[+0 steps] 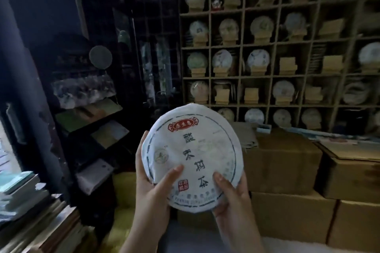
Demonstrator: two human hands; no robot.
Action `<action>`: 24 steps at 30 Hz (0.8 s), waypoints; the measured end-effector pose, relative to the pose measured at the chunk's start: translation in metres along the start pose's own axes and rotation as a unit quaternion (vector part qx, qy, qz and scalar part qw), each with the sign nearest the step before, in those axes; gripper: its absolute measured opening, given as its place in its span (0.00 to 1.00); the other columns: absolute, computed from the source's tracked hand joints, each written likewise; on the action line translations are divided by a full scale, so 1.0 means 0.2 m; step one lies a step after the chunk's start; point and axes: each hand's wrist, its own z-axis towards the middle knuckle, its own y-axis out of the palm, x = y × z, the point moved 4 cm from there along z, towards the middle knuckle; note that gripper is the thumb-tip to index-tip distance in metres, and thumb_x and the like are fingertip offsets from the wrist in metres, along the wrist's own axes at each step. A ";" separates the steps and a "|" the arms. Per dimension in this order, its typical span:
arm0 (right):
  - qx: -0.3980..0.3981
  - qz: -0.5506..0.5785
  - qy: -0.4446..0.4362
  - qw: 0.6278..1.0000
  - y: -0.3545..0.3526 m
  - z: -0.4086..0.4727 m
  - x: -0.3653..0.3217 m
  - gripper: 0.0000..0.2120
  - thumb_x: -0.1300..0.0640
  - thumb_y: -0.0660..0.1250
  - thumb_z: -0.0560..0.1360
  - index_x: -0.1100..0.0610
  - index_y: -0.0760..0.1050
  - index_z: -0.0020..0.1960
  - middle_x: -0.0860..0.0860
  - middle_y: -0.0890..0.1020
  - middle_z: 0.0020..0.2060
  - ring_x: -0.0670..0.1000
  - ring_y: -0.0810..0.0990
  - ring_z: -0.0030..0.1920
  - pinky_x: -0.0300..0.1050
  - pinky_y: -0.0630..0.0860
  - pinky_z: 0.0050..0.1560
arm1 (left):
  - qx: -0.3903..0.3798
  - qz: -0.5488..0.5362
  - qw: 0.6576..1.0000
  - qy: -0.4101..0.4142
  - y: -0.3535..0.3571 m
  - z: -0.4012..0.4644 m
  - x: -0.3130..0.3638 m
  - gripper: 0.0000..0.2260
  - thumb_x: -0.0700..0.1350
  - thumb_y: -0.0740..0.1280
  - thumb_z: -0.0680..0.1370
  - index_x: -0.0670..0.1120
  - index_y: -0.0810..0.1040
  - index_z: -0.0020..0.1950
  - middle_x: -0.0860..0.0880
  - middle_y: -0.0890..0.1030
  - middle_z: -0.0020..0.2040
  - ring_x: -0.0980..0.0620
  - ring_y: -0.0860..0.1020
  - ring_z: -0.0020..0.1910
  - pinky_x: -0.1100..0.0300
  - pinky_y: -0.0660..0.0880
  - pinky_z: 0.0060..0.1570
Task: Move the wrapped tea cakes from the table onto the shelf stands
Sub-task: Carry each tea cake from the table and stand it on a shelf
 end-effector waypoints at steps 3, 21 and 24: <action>0.035 -0.054 -0.007 0.998 0.00 0.27 0.02 0.40 0.55 0.84 0.53 0.40 0.76 0.63 0.51 0.86 0.54 0.56 0.86 0.51 0.55 0.83 0.45 | -0.004 -0.039 0.999 -0.013 -0.02 0.30 -0.14 0.41 0.42 0.80 0.61 0.64 0.70 0.69 0.50 0.81 0.61 0.43 0.83 0.56 0.42 0.81 0.45; -0.029 -0.374 -0.119 0.919 -0.33 1.47 -0.53 0.42 0.41 0.79 0.64 0.17 0.54 0.63 0.33 0.73 0.66 0.39 0.77 0.63 0.47 0.81 0.57 | -0.042 -0.077 0.996 -0.005 0.39 1.36 -0.92 0.37 0.37 0.77 0.68 0.68 0.70 0.67 0.58 0.82 0.58 0.52 0.83 0.54 0.50 0.82 0.40; -0.051 -0.341 -0.141 0.928 -0.47 1.72 -0.61 0.43 0.47 0.80 0.66 0.21 0.57 0.66 0.35 0.76 0.64 0.40 0.78 0.61 0.45 0.82 0.52 | -0.075 -0.079 0.994 -0.005 0.55 1.56 -1.06 0.36 0.38 0.74 0.68 0.67 0.69 0.69 0.56 0.82 0.58 0.50 0.83 0.55 0.48 0.82 0.40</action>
